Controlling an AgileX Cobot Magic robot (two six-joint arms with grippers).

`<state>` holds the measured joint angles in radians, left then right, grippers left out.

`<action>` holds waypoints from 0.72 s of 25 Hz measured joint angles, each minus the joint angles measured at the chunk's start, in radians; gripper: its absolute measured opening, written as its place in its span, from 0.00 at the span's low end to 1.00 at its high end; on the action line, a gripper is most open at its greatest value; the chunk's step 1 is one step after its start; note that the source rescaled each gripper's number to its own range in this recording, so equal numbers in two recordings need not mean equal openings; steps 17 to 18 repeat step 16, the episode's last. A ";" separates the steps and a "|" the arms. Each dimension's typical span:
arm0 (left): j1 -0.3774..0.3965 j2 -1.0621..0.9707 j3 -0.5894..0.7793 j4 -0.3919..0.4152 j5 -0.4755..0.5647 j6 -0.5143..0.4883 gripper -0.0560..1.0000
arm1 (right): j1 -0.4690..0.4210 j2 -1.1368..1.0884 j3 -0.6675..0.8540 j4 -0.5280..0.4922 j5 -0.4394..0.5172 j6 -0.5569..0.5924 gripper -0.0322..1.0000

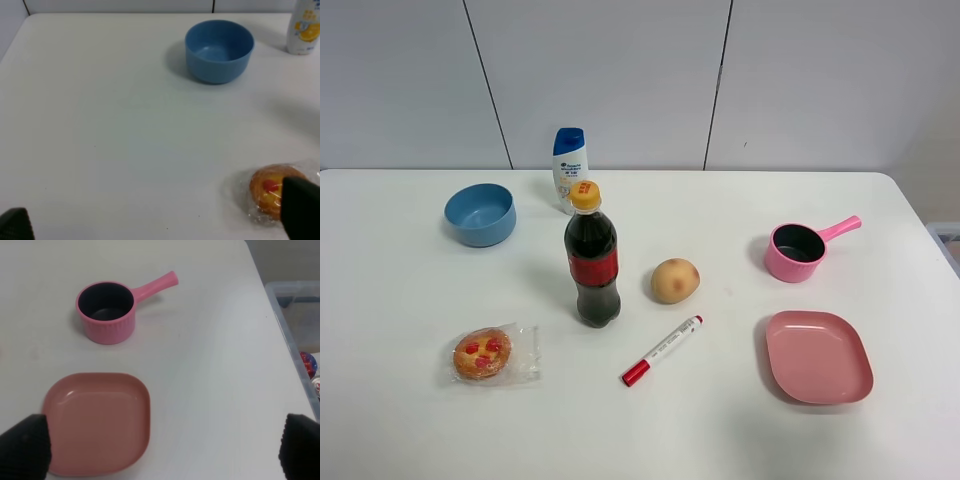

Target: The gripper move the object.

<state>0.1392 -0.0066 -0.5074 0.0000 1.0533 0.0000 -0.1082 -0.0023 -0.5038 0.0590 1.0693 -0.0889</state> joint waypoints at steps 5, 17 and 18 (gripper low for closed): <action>0.000 0.000 0.000 0.000 0.000 0.000 1.00 | 0.000 0.000 0.000 0.000 0.000 0.000 0.90; 0.000 0.000 0.000 0.000 0.000 0.000 1.00 | 0.000 0.000 0.000 0.000 0.000 0.000 0.90; 0.000 0.000 0.000 0.000 0.000 0.000 1.00 | 0.000 0.000 0.000 0.000 0.000 0.000 0.90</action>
